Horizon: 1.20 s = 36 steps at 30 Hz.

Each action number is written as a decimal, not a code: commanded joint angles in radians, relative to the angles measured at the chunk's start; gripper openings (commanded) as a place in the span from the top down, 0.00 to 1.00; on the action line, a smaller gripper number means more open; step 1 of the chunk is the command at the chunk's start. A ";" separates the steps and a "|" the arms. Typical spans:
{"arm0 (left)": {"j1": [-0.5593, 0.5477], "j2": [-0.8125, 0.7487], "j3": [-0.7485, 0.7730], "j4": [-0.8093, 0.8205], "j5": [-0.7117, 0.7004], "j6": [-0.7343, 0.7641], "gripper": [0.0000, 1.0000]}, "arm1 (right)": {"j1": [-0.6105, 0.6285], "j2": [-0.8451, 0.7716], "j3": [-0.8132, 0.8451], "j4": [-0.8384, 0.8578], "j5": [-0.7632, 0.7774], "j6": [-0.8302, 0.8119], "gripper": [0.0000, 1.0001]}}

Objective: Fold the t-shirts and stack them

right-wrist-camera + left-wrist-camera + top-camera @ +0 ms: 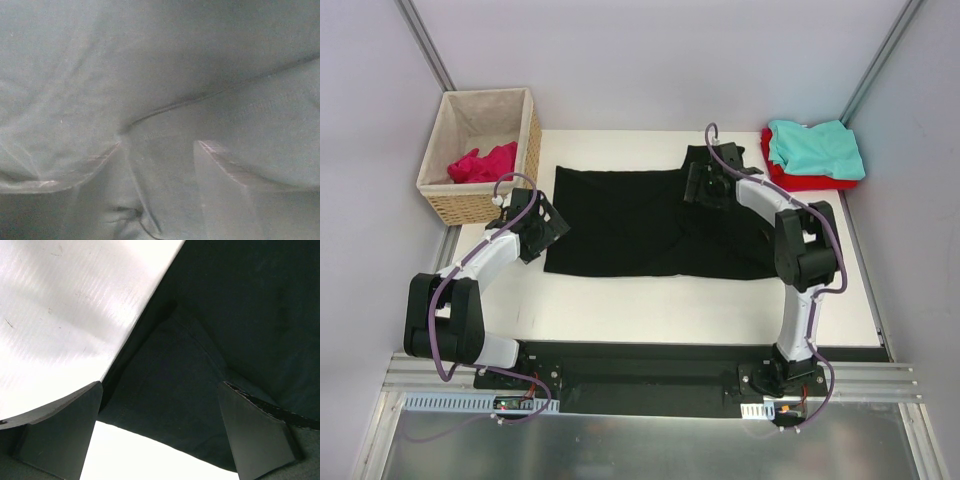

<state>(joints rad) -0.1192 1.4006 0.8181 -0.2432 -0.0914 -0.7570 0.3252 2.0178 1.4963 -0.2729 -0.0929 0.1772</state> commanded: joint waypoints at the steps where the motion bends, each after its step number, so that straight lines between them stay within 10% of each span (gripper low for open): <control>1: -0.013 0.008 0.003 0.004 -0.037 0.019 0.01 | 0.005 -0.014 0.032 -0.002 0.028 -0.016 0.04; 15: -0.023 -0.025 0.035 0.005 0.008 0.015 0.01 | 0.029 -0.520 -0.332 -0.048 0.165 -0.055 0.04; 36: -0.109 0.279 0.234 0.162 0.269 0.033 0.03 | 0.018 -0.643 -0.708 0.070 0.191 -0.030 0.04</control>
<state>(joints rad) -0.2070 1.6657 0.9993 -0.1234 0.1455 -0.7147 0.3519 1.4113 0.7986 -0.2417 0.0902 0.1410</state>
